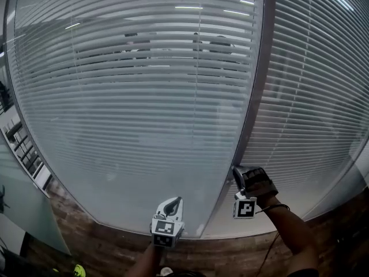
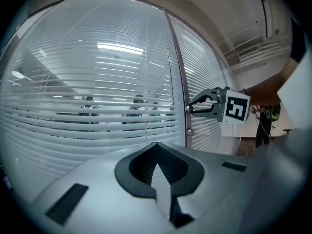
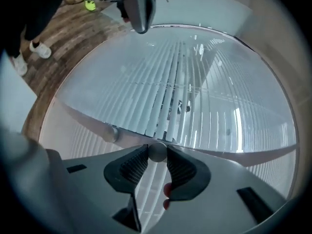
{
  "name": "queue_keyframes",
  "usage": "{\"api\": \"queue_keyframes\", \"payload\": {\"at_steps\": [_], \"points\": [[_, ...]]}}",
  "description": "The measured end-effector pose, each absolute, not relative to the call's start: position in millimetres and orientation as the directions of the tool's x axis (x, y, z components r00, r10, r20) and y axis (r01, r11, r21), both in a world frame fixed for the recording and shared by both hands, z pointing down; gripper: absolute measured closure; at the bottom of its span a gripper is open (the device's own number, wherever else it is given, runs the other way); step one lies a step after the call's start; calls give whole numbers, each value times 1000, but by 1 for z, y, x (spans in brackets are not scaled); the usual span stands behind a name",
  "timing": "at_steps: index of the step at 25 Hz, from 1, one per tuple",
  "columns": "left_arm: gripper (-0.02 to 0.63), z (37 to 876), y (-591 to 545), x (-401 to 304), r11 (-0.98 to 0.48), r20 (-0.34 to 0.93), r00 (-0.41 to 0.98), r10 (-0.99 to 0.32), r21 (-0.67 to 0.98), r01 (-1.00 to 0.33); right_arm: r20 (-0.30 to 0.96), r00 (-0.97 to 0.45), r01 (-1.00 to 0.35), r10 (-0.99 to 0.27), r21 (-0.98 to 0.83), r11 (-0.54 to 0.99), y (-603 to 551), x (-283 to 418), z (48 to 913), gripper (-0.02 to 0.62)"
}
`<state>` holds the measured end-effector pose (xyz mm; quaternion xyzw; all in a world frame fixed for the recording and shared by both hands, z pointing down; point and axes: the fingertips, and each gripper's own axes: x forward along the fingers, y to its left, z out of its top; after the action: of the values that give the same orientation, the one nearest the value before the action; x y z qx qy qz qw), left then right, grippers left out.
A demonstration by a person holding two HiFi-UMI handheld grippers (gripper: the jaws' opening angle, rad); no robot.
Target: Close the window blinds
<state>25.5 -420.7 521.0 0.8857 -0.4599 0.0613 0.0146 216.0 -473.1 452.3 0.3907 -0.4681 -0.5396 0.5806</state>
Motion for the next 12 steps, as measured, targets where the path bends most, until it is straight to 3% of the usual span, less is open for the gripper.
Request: {"api": "queue_keyframes", "payload": {"at_steps": [8,12], "points": [[606,514,-420,31,-584,117,576,-809,-46,-810,120,-23,254,-992,961,111,-475,216,454,468],[606,510,-417,30,-577,108,572,-813,-29,-816,105,9,102,-994,989,106,-475,224,450,466]]}}
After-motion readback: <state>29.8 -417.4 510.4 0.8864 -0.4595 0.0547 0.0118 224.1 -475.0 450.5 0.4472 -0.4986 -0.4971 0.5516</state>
